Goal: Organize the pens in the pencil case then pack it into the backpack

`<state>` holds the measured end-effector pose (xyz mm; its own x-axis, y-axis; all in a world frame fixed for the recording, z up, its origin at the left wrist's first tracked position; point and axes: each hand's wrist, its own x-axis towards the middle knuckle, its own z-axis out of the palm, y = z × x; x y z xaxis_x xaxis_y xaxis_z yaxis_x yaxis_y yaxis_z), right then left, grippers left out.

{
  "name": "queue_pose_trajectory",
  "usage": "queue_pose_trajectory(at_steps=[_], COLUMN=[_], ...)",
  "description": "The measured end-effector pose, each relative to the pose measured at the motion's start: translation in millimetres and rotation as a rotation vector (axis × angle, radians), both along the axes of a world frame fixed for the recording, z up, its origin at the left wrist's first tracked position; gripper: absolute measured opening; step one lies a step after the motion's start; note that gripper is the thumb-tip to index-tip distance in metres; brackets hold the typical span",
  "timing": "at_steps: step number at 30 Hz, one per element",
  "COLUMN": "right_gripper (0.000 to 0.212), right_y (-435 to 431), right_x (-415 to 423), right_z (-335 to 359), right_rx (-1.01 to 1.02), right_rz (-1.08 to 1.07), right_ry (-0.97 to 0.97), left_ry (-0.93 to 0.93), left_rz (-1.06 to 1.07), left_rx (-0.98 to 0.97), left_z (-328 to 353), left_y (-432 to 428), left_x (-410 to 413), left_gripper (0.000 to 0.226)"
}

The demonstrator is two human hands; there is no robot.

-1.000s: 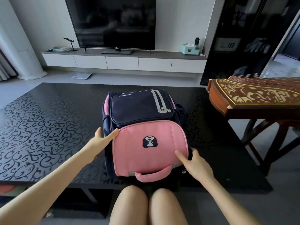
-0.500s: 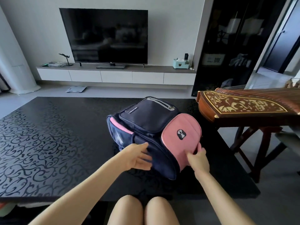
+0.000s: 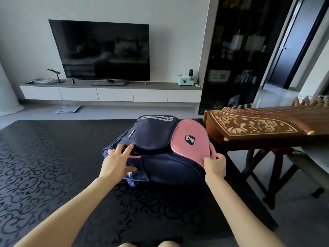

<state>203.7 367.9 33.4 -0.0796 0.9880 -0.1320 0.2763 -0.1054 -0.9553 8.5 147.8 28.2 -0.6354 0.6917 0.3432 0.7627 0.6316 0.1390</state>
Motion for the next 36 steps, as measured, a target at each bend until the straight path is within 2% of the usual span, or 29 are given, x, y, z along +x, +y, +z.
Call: queue_pose_trajectory(at_steps=[3, 6, 10, 13, 17, 21, 24, 26, 28, 31, 36], right_gripper=[0.032, 0.025, 0.044, 0.045, 0.045, 0.050, 0.051, 0.053, 0.055, 0.056, 0.049], right_y=[19, 27, 38, 57, 97, 144, 163, 165, 164, 156, 129], right_x=[-19, -36, -59, -75, -86, -86, -81, -79, -81, -77, -59], right_z=[58, 114, 143, 154, 166, 152, 146, 146, 148, 152, 169], right_rx=[0.193, 0.406, 0.678, 0.870, 0.973, 0.973, 0.966, 0.951, 0.964, 0.970, 0.999], right_rz=[-0.012, 0.040, 0.221, 0.330, 0.440, 0.413, 0.367, 0.370, 0.375, 0.398, 0.351], right_ry=[0.035, 0.041, -0.130, -0.265, -0.359, -0.375, -0.447, -0.538, -0.595, -0.660, -0.568], left_ry=[-0.115, -0.307, -0.582, -0.803, -1.062, -1.049, -0.928, -0.920, -0.946, -0.955, -0.903], left_rz=[0.062, 0.100, 0.066, 0.047, 0.033, 0.029, 0.053, 0.074, 0.071, 0.052, 0.055], left_rx=[0.128, 0.360, 0.539, 0.611, 0.659, 0.652, 0.503, 0.409, 0.333, 0.239, 0.273], left_z=[14, 20, 9, -5, -14, -14, -6, 2, 3, 5, 33], left_y=[16, 43, 97, 136, 187, 239, 264, 272, 271, 256, 216], left_x=[-4, 1, 10, 19, 39, 38, 27, 23, 18, 12, 9], left_gripper=[0.074, 0.063, 0.044, 0.039, 0.035, 0.034, 0.034, 0.039, 0.049, 0.051, 0.044])
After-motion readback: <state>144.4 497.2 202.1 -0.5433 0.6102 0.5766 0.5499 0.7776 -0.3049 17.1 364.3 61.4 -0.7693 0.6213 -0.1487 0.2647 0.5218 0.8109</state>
